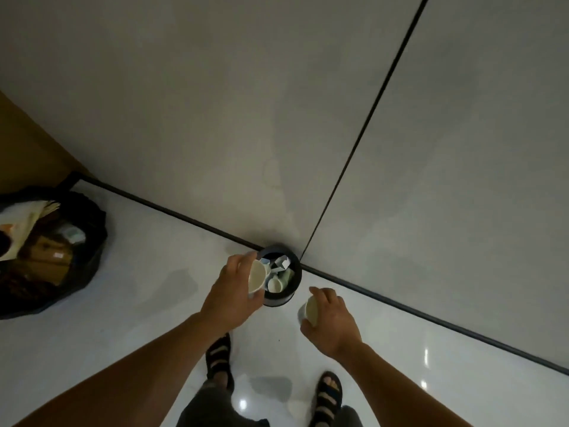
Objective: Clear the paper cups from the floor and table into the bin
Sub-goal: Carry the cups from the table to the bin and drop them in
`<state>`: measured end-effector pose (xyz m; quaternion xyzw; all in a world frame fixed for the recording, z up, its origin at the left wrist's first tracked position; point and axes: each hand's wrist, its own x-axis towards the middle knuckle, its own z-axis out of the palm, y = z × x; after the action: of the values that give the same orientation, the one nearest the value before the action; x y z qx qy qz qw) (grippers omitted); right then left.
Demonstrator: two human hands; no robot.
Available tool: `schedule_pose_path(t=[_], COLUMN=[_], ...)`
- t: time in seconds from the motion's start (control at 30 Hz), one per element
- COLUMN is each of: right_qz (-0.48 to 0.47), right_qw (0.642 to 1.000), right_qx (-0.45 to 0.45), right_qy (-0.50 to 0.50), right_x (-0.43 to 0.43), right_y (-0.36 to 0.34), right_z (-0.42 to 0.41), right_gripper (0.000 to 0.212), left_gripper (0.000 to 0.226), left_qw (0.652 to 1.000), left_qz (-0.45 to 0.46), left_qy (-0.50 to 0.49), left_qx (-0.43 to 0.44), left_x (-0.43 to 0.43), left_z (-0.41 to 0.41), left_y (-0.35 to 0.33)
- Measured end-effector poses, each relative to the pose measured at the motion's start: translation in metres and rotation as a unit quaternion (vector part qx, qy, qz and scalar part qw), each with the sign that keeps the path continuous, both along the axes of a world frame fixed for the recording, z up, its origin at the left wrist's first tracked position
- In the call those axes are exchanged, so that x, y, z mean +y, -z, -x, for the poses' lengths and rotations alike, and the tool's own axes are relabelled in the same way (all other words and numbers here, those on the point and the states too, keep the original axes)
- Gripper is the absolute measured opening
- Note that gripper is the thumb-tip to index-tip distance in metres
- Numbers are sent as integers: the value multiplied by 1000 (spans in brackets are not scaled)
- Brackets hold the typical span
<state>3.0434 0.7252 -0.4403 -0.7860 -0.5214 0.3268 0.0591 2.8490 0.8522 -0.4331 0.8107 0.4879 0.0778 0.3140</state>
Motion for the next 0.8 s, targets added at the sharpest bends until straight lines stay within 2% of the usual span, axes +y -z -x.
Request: schedule_pose_path(t=[0.17, 0.37, 0.6, 0.7, 0.8], right_qz=[3, -32, -55, -55, -84], right_qw=[995, 983, 982, 984, 985], right_qx=[33, 24, 12, 3, -21], right_qy=[99, 181, 183, 168, 148], right_x=[43, 94, 128, 136, 139], right_y=[81, 242, 403, 441, 455], right_z=[25, 32, 30, 29, 22], right_gripper=[74, 70, 71, 72, 66], left_gripper=[79, 74, 74, 72, 73], left_qw=[995, 987, 974, 970, 963], left_qz=[11, -3, -57, -74, -68], left_qy=[87, 157, 214, 225, 245], left_qx=[39, 32, 47, 48, 85], left_x=[79, 132, 155, 156, 152], left_z=[-7, -50, -69, -72, -73], left_y=[88, 249, 404, 445, 472])
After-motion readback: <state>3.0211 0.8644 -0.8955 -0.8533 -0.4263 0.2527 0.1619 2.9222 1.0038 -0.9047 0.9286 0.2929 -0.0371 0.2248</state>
